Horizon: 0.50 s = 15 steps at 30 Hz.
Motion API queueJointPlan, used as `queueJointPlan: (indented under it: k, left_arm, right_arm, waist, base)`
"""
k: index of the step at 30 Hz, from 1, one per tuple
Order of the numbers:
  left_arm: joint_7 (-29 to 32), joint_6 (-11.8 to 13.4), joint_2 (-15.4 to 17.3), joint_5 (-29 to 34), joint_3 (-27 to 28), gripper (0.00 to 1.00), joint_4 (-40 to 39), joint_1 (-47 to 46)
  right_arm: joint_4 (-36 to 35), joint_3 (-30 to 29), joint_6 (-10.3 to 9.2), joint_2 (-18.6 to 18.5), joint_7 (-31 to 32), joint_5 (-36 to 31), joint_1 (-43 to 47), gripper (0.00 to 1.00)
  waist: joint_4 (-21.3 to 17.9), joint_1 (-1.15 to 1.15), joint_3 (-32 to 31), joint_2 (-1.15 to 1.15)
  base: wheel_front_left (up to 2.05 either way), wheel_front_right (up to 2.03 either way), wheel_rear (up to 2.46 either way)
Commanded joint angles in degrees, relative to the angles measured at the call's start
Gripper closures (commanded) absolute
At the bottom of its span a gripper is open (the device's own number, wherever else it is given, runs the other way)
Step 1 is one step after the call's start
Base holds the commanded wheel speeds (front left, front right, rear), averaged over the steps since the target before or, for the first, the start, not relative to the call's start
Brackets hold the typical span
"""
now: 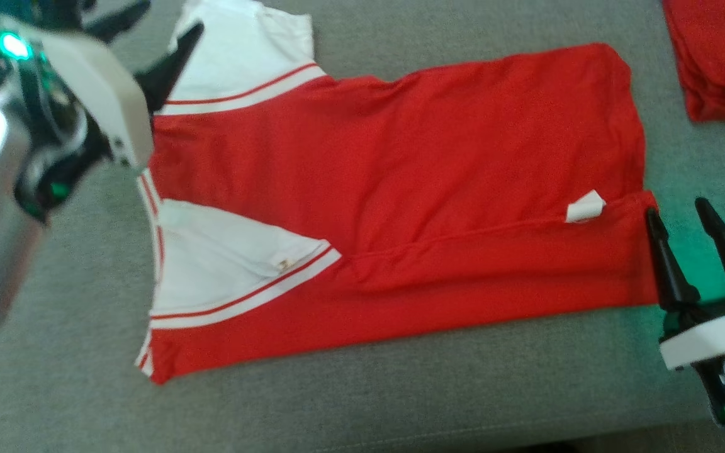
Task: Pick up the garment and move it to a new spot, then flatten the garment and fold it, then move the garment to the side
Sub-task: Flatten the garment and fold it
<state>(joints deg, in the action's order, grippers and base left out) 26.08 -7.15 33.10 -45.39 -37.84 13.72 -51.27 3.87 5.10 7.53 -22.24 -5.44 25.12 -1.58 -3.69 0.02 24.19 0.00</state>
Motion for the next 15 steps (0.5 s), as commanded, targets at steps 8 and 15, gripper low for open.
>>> queueJointPlan:
  k: [8,15]
  left_arm:
    - [6.0,-0.3,1.9,-2.9,-2.5,0.00,12.9,-15.0]
    - [5.4,-0.3,2.9,-2.2,-6.0,0.00,20.5,-19.7]
  right_arm:
    - [-3.0,3.5,-0.04,-0.3,0.2,-1.0,-4.4,0.00]
    - [-4.5,4.4,-0.04,0.5,0.7,-1.5,-5.8,0.00]
  waist:
    - [-6.6,-0.02,6.9,0.00]
    - [-8.2,-0.02,9.3,0.00]
  base:
    - [0.00,0.00,0.00]
    - [0.00,0.00,0.00]
